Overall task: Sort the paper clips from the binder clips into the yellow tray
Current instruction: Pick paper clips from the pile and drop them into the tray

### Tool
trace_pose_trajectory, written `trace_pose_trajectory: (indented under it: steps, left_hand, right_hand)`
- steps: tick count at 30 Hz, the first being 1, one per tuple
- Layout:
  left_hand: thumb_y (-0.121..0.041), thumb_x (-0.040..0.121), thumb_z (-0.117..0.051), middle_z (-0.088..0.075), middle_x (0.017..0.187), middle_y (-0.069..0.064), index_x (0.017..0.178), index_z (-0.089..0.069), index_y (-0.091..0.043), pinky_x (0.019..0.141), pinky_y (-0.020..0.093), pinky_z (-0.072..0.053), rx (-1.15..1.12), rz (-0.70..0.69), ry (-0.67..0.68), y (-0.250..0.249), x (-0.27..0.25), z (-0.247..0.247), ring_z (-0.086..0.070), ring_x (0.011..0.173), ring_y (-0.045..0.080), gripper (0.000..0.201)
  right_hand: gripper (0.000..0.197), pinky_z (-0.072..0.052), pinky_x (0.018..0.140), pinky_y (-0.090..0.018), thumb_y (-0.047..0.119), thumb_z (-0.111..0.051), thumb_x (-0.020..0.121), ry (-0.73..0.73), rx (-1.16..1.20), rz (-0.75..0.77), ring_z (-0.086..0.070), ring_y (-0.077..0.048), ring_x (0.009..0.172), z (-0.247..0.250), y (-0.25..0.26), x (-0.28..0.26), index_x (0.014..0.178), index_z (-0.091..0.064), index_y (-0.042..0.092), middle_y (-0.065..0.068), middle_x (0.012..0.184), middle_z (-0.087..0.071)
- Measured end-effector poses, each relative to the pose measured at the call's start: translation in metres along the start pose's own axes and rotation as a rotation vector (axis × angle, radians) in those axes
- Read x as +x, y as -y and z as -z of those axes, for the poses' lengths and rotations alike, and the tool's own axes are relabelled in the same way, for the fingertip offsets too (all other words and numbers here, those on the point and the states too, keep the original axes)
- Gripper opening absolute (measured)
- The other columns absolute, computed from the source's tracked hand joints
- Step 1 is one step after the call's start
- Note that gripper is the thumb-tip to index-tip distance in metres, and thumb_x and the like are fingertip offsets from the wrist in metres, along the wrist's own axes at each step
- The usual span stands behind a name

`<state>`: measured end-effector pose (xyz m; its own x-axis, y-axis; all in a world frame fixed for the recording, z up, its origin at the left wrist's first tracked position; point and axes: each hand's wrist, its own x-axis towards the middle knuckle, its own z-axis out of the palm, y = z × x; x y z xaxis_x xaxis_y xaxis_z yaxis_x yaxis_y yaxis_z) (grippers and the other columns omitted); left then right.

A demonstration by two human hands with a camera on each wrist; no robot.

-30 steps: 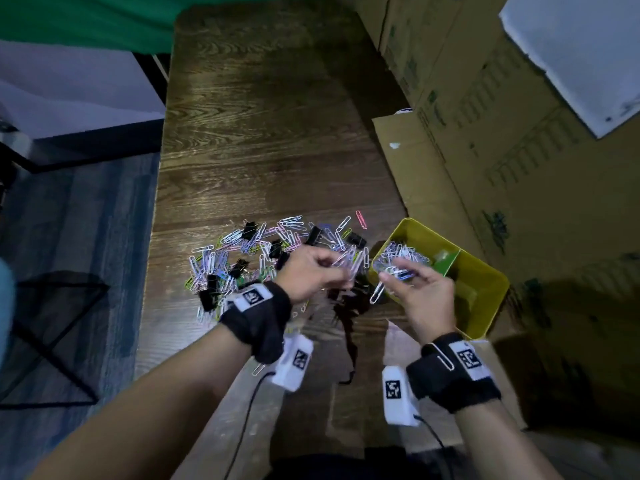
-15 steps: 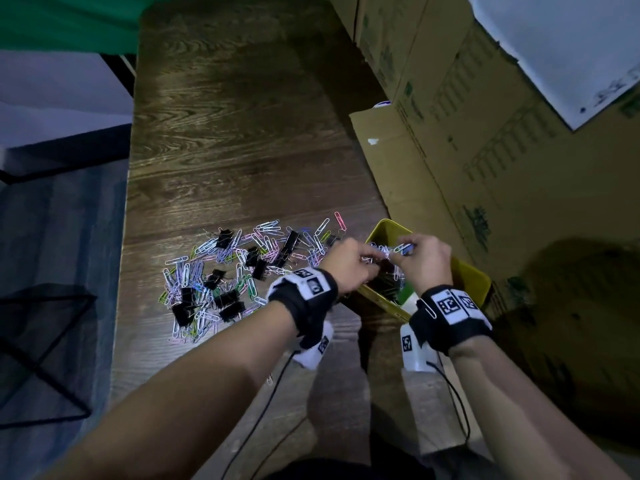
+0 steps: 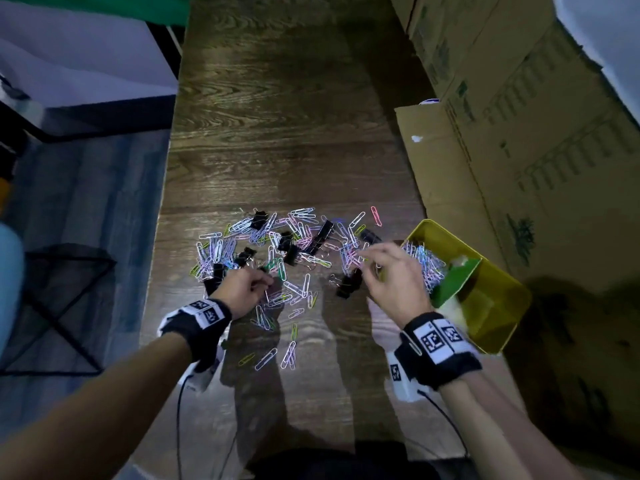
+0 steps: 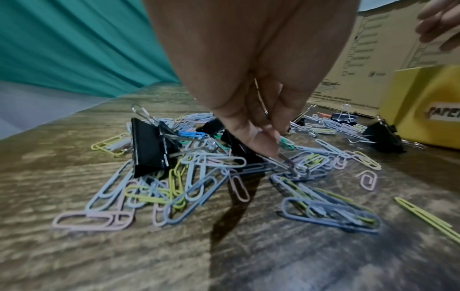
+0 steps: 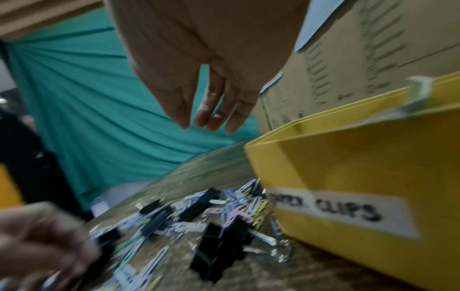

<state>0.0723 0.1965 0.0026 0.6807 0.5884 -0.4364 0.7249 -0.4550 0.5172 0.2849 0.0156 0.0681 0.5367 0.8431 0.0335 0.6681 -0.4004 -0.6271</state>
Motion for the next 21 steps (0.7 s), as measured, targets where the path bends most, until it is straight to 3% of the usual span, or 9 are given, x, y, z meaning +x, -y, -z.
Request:
trace_pose_trajectory:
  steps: [3,7,9,10,12,17,19,21]
  left_hand:
    - [0.000,0.085,-0.054,-0.066,0.107,0.008,0.101,-0.070,-0.011,0.082,0.021,-0.046,0.011,-0.067,-0.099,0.002,0.003,0.001,-0.060,0.082,0.017,0.025]
    - [0.001,0.081,-0.054,-0.064,0.104,0.007,0.104,-0.068,-0.009,0.079,0.036,-0.055,0.168,-0.293,-0.141,0.002,-0.007,-0.007,-0.063,0.087,0.023,0.029]
    - [0.000,0.078,-0.057,-0.064,0.111,0.007,0.112,-0.064,-0.011,0.081,0.037,-0.054,0.313,-0.359,-0.091,0.005,-0.015,-0.017,-0.061,0.095,0.024,0.036]
    - [-0.003,0.075,-0.061,-0.063,0.114,0.007,0.115,-0.063,-0.012,0.084,0.041,-0.053,0.393,-0.359,-0.063,0.007,-0.019,-0.022,-0.059,0.100,0.026,0.041]
    - [-0.011,0.065,-0.070,-0.064,0.113,0.007,0.114,-0.062,-0.012,0.088,0.044,-0.049,0.527,-0.373,-0.031,0.014,-0.028,-0.031,-0.059,0.103,0.027,0.050]
    - [-0.028,0.071,-0.049,-0.063,0.109,0.001,0.109,-0.060,-0.021,0.082,0.033,-0.046,0.554,-0.491,-0.044,0.030,-0.055,-0.048,-0.059,0.096,0.019,0.040]
    - [-0.031,0.074,-0.050,-0.060,0.111,0.001,0.113,-0.057,-0.022,0.080,0.033,-0.048,0.480,-0.456,-0.110,0.035,-0.065,-0.050,-0.055,0.098,0.018,0.040]
    - [-0.035,0.081,-0.048,-0.056,0.112,-0.001,0.119,-0.054,-0.024,0.079,0.034,-0.048,0.393,-0.347,-0.159,0.038,-0.074,-0.051,-0.052,0.099,0.019,0.040]
  right_hand:
    - [0.023,-0.049,0.090,-0.027,0.013,-0.059,0.091,0.257,0.008,0.156,-0.056,-0.009,0.096,-0.026,0.020,-0.004,0.111,-0.068,0.017,0.003,0.113,-0.060]
    - [0.047,-0.045,0.100,-0.031,0.013,-0.054,0.093,0.597,-0.112,0.173,-0.050,-0.017,0.118,-0.071,0.039,-0.007,0.138,-0.045,0.016,-0.001,0.145,-0.037]
    - [0.064,-0.026,0.115,-0.042,0.017,-0.054,0.092,0.691,-0.248,0.185,-0.023,-0.027,0.141,-0.096,0.038,-0.007,0.149,-0.024,0.013,-0.009,0.157,-0.014]
    - [0.070,-0.013,0.119,-0.047,0.021,-0.053,0.092,0.721,-0.308,0.185,-0.006,-0.029,0.146,-0.105,0.036,-0.008,0.150,-0.016,0.013,-0.010,0.159,-0.005]
    - [0.073,0.001,0.118,-0.052,0.029,-0.050,0.093,0.756,-0.395,0.187,0.009,-0.031,0.146,-0.118,0.031,-0.015,0.151,-0.008,0.014,-0.010,0.159,0.003]
    - [0.067,-0.001,0.119,-0.049,0.026,-0.045,0.094,0.758,-0.387,0.247,0.006,-0.026,0.147,-0.123,0.022,-0.053,0.151,-0.012,0.013,-0.006,0.159,-0.003]
    - [0.065,0.004,0.119,-0.041,0.028,-0.046,0.094,0.702,-0.325,0.250,0.005,-0.024,0.147,-0.120,0.021,-0.062,0.150,-0.016,0.016,-0.005,0.159,-0.007]
    - [0.069,0.009,0.111,-0.033,0.036,-0.050,0.093,0.650,-0.282,0.171,0.009,-0.022,0.146,-0.115,0.024,-0.062,0.150,-0.015,0.019,-0.002,0.159,-0.003]
